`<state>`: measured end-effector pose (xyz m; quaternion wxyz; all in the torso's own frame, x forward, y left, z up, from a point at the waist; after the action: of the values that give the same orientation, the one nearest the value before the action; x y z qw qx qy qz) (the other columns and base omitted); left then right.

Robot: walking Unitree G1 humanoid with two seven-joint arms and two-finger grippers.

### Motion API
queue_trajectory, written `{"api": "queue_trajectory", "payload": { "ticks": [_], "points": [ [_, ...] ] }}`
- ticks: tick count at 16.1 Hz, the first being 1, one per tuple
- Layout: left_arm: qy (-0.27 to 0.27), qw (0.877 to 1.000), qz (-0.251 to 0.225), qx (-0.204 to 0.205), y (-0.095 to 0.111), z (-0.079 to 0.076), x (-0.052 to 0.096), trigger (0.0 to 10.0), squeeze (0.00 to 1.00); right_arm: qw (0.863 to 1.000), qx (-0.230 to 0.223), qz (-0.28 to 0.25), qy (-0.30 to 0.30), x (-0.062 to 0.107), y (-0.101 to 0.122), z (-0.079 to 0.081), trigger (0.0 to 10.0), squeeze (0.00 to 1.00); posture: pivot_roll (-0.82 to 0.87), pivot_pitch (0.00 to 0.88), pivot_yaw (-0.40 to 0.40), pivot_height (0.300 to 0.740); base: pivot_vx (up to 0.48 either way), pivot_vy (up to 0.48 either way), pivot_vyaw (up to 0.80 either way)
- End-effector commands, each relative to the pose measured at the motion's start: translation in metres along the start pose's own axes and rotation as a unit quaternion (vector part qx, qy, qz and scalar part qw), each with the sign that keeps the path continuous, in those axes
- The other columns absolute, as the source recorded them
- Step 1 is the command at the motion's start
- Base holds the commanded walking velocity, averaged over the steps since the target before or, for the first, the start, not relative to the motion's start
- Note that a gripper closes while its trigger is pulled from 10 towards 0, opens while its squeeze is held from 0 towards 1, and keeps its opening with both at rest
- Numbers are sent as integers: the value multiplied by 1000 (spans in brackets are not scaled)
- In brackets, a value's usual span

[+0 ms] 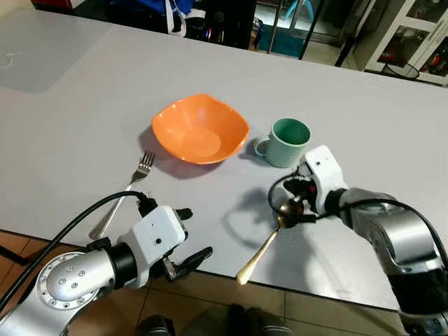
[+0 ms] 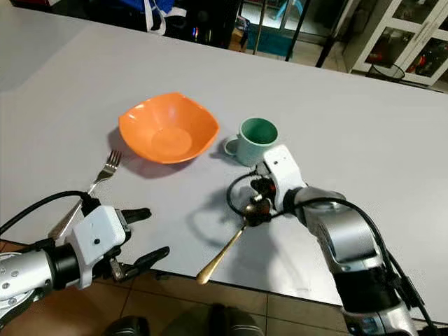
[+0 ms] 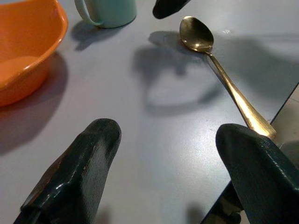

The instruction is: Setting the table

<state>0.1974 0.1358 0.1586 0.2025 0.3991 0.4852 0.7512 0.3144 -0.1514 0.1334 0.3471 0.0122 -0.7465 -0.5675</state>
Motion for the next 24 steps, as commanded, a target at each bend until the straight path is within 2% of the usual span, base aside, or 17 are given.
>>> {"api": "queue_trajectory", "payload": {
  "ticks": [1, 2, 4, 7, 8, 11, 14, 17, 21, 23, 24],
  "points": [
    [0, 1000, -10, -7, 7, -2, 1, 10000, 0, 999, -13, -21, -29, 6, 8, -16, 39, 0, -40, 189, -118, 740, 0, 0, 0],
    [2, 1000, -11, -7, 7, -2, 1, 10000, 0, 999, -16, -24, -45, 13, 10, -26, 0, 0, -43, 190, -122, 740, 0, 0, 0],
    [2, 1000, -10, -4, 6, -3, 2, 10000, 0, 997, 32, 11, -68, 38, -2, -45, 0, 0, -47, 192, -127, 740, 0, 0, 0],
    [-3, 1000, -10, -3, 6, -5, 1, 10000, 0, 994, 56, 73, -53, 65, -32, -45, 0, 0, -52, 196, -122, 740, 0, 0, 0],
    [-4, 1000, -10, -4, 6, -4, 1, 10000, 0, 993, 58, 85, -52, 68, -39, -44, 0, 0, -51, 193, -120, 740, 0, 0, 0],
    [-6, 1000, -10, -5, 7, -4, 0, 10000, 0, 992, 68, 98, -28, 64, -47, -30, 0, 0, -50, 189, -116, 740, 0, 0, 0],
    [-8, 1000, -10, -6, 7, -3, 0, 10000, 0, 995, 57, 79, 17, 44, -42, -3, 0, 0, -43, 183, -113, 740, 0, 0, 0],
    [-7, 1000, -9, -8, 7, -3, 1, 10000, 0, 996, 57, 64, 34, 24, -35, 8, 0, 0, -27, 187, -116, 740, 0, 0, 0],
    [-3, 1000, -6, -8, 7, -2, 2, 10000, 0, 998, 53, 41, 11, 13, -19, 0, 0, 0, -23, 188, -119, 740, 0, 0, 0],
    [-2, 1000, -6, -9, 7, -1, 2, 10000, 0, 998, 49, 24, -9, 18, -10, -11, 0, 0, -25, 186, -121, 740, 0, 0, 0],
    [0, 1000, -7, -9, 7, 0, 1, 10000, 0, 999, 40, 11, -25, 24, -4, -18, 471, 0, -29, 181, -122, 740, 0, 0, 0]
  ]
}}
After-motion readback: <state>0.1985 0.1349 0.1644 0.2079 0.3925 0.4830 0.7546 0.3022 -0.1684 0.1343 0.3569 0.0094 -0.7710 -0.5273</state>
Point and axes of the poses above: a point about 5 cm out from each wrist's last joint towards the gripper, its own x axis pointing back from the gripper into the wrist, its own y axis along the axis of the wrist's last joint, z = x × y, the point moved 2 cm from there along -x, pointing out of the wrist towards the gripper, and after that the axes turned 4 degrees about x, right-handed, at the moved point
